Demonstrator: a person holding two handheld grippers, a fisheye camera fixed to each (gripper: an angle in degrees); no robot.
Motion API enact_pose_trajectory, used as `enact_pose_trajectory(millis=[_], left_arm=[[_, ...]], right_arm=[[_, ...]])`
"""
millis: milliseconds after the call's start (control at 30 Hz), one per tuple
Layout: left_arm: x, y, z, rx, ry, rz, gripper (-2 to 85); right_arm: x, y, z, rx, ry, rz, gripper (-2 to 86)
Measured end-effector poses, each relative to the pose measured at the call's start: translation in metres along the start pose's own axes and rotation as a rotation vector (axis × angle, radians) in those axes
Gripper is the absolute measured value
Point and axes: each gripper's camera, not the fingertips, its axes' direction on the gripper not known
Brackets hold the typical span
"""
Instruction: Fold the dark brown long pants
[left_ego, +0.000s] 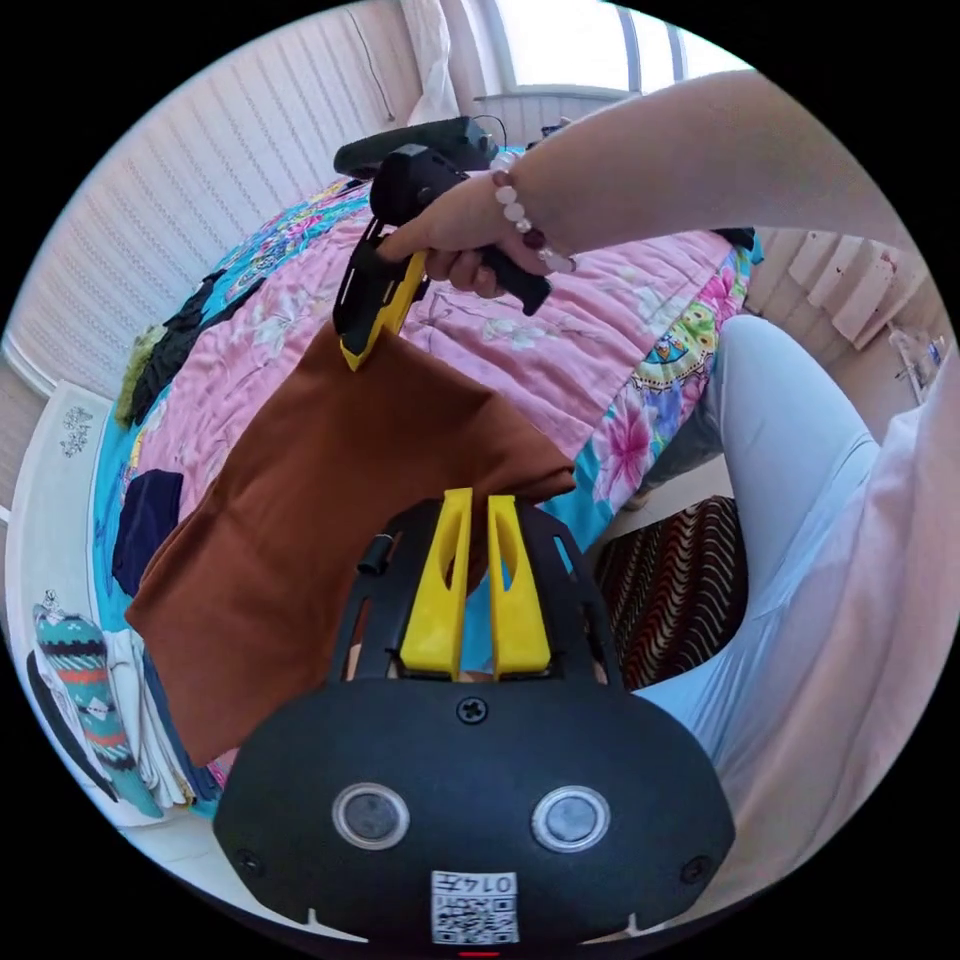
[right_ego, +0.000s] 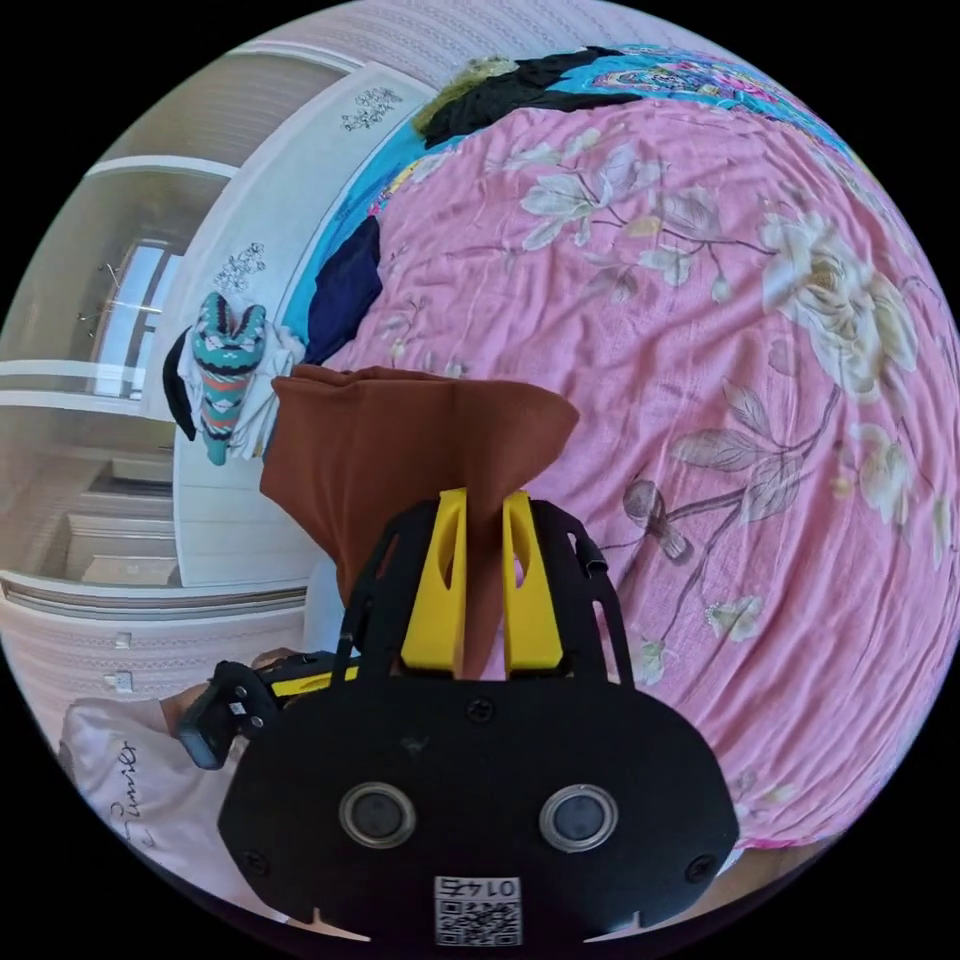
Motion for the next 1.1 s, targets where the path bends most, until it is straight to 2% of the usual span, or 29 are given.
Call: enact_pose_trajectory(millis=[167, 267, 567, 667, 800, 867, 967, 1033, 1100], left_arm=[[-0.003, -0.001, -0.024, 0.054, -0.007, -0.020, -0.2], [0.002, -0.006, -0.038, 0.120, 0.038, 0.039, -0.5], [0.025, -0.055, -0.056, 0.349, 0.404, 0.145, -0.6], [0.008, -0.050, -0.057, 0.388, 0.461, 0.092, -0.5], [-0.054, -0.003, -0.065, 0.452, 0.473, -0.145, -0.4], [-0.088, 0.030, -0.078, 0.491, 0.437, -0.289, -0.4], [-0.142, 0.090, -0.098, 0.477, 0.272, -0.487, -0.2], [-0.173, 0.135, -0.094, 0.361, 0.080, -0.603, -0.3], [-0.191, 0.161, -0.082, 0.234, -0.021, -0.716, -0.8]], right_arm=[[0.022, 0.031, -0.039, 0.081, -0.161, -0.042, 4.6], [0.044, 0.058, -0.070, 0.120, -0.209, -0.038, 4.2], [0.107, 0.176, -0.197, 0.279, -0.132, 0.098, 3.2], [0.105, 0.186, -0.205, 0.284, -0.125, 0.120, 3.3], [0.061, 0.150, -0.180, 0.256, -0.200, 0.030, 4.5], [0.027, 0.124, -0.158, 0.283, -0.269, 0.016, 5.3], [-0.048, 0.085, -0.105, 0.297, -0.307, -0.108, 5.0], [-0.093, 0.063, -0.063, 0.170, -0.280, -0.245, 2.3], [-0.105, 0.063, -0.047, 0.119, -0.210, -0.277, 0.9]])
